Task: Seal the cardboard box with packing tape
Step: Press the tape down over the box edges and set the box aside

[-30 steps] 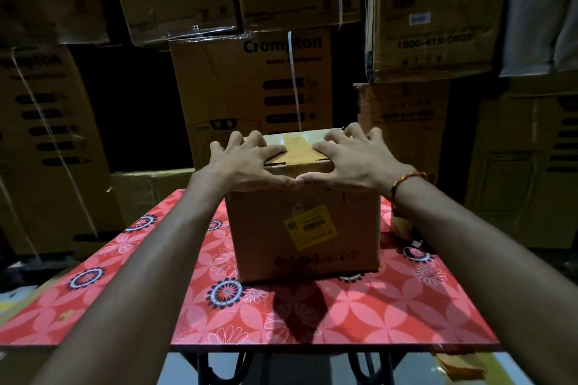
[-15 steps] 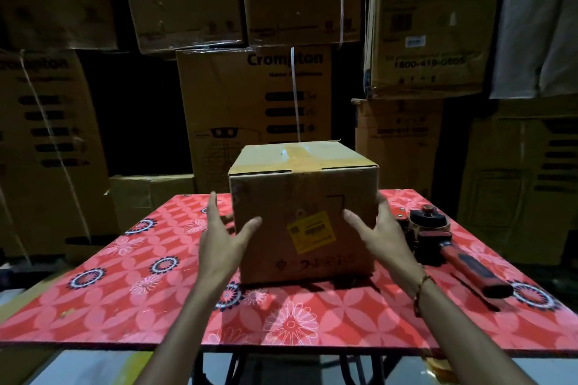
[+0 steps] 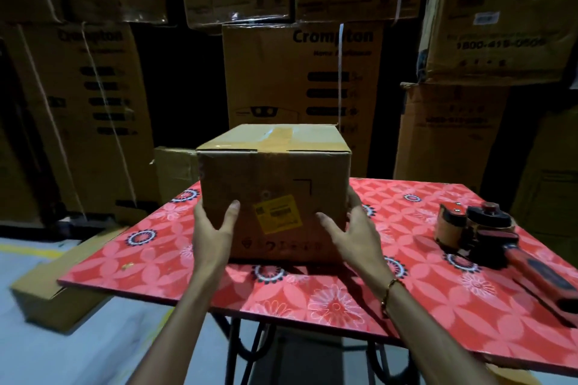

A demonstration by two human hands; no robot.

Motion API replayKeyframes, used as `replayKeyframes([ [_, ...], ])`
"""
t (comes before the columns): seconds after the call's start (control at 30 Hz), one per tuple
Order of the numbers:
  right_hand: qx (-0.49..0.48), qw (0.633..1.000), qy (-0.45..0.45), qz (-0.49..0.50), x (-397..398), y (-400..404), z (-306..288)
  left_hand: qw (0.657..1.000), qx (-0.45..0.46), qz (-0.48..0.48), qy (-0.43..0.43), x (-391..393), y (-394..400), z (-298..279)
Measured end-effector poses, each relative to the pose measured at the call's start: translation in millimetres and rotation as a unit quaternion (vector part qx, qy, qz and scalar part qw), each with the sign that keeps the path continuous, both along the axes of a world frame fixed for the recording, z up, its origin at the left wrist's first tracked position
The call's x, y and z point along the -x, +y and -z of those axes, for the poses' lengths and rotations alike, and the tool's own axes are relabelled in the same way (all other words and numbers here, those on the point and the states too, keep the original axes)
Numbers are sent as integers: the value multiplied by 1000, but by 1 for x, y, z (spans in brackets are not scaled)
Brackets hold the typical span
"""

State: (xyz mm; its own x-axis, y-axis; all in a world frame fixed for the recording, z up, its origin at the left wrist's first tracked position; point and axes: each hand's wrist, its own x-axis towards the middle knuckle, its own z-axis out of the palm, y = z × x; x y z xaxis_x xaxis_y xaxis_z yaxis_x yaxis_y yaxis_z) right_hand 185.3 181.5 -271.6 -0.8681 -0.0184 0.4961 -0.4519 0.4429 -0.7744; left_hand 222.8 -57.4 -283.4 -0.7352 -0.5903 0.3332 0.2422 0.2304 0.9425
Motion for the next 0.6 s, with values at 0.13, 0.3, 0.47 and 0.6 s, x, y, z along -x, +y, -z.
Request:
replayKeyframes([
  [0.13,-29,999,7,-43,-2,-45,6,997,-14,-77,-3,-9,-38,5],
  [0.3,-47,997,17,-58,2,-90,10,992,-5,-123,-9,-16,-78,19],
  [0.47,-22,996,10,-85,1,-106,11,989,29,-145,-29,-18,-88,24],
  [0.6,-4,994,-20,-109,1,-102,13,978,74,-182,-74,-18,-68,27],
])
